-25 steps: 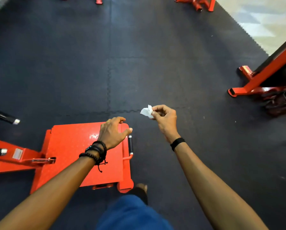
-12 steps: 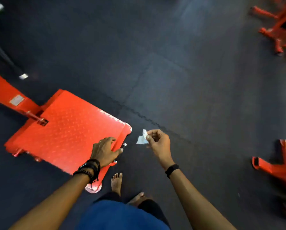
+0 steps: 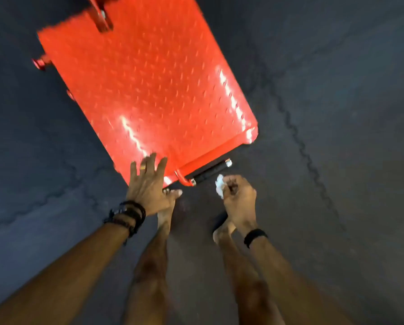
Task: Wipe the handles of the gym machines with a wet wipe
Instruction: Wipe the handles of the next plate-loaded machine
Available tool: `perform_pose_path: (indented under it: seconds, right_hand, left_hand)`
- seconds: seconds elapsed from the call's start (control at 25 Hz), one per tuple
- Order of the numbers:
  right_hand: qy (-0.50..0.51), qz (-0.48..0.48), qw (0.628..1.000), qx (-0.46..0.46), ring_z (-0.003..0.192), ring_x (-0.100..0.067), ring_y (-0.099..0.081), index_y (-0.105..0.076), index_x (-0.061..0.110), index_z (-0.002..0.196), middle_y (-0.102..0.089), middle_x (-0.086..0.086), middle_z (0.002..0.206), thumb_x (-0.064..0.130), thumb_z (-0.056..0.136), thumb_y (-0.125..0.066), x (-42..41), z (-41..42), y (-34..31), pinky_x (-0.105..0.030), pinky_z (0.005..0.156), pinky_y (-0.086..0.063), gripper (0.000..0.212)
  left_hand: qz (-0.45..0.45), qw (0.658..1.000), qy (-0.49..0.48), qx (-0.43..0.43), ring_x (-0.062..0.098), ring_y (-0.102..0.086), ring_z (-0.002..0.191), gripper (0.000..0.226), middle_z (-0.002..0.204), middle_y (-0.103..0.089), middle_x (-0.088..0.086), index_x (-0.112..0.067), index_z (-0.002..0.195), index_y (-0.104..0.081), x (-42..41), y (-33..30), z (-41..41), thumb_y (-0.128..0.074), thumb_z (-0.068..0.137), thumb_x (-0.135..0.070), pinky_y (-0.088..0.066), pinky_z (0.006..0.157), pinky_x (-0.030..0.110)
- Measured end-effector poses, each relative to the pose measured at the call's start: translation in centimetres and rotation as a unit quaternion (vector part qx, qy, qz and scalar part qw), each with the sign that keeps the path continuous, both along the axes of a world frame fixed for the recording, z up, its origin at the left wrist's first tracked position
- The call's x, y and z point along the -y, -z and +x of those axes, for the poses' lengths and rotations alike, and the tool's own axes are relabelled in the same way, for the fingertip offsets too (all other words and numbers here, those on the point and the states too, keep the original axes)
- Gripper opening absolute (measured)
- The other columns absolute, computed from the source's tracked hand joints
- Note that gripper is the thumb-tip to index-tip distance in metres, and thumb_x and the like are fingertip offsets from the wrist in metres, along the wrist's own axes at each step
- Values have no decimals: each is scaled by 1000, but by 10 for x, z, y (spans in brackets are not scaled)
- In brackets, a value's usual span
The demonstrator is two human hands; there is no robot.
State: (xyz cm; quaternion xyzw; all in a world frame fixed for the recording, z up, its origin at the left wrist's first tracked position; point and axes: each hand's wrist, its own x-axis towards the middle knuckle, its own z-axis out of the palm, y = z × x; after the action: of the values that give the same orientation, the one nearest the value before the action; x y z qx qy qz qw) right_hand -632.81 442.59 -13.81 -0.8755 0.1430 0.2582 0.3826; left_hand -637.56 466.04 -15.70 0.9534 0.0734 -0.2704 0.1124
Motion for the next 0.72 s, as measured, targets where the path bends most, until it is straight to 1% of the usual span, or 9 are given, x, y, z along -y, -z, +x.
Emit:
perform_pose_path:
  seconds: [0.08,0.2,0.28,0.36,0.44,0.52,0.6,0.64,0.72]
  right_hand:
    - [-38,9,999,1,81,-16,-67,-65,28,94,-67,7,88,9,84,-65,-2,5,60,-42,82,-56,22]
    - [-119,6,991,61,84,-21,-63,-68,11,91,-62,4,89,-4,81,-61,-10,17,134,-32,83,-52,20]
    - [-152,-24,984,92,87,-28,-62,-68,11,92,-63,-4,94,2,83,-57,-14,27,175,-40,80,-52,16]
    - [-195,-92,970,115,86,-35,-58,-68,9,92,-61,-14,93,10,84,-56,-15,29,201,-44,71,-51,15]
    - [-213,-137,956,147,79,-39,-57,-68,8,86,-58,-17,86,17,85,-57,-21,21,219,-42,63,-49,15]
    - [-254,-127,950,132,79,-37,-57,-69,10,85,-57,-14,85,25,85,-49,-43,-3,212,-39,59,-46,25]
    - [-308,-78,944,88,80,-36,-58,-69,10,93,-56,-13,88,28,84,-40,-63,-30,200,-38,55,-47,35]
    - [-324,-62,942,69,80,-36,-58,-68,8,95,-55,-14,88,27,85,-40,-65,-36,196,-38,54,-48,35]
    - [-304,-55,947,83,78,-37,-58,-67,5,90,-55,-15,87,17,86,-51,-53,-24,197,-38,55,-46,20]
  left_hand:
    - [8,1000,-8,-14,41,-11,149,111,161,-11,24,-12,155,-18,6,64,3,-37,70,-81,-3,118,62]
    - [34,998,-27,34,40,2,151,107,162,0,26,-15,157,-11,1,146,14,-34,78,-83,4,119,62]
    - [57,995,-33,70,41,2,151,102,162,-1,27,-16,158,-10,-5,178,21,-37,83,-80,2,117,64]
    - [86,991,-28,99,44,-2,150,98,162,-4,27,-16,158,-11,-6,194,20,-35,86,-78,1,116,66]
    - [82,991,-31,105,44,-6,150,97,161,-9,26,-17,158,-13,-6,201,18,-34,86,-78,-1,116,66]
    - [76,991,-36,104,43,-10,149,96,161,-12,25,-17,158,-15,-7,198,18,-35,86,-78,-4,116,66]
    - [75,992,-41,95,43,-10,150,97,161,-12,25,-16,158,-16,-8,196,19,-36,85,-78,-4,116,66]
    - [78,993,-42,84,42,-10,150,98,161,-12,25,-17,158,-16,-7,194,20,-36,85,-79,-3,117,66]
    - [82,993,-34,72,42,-8,150,98,161,-11,25,-17,158,-16,-7,191,22,-38,84,-79,4,117,62]
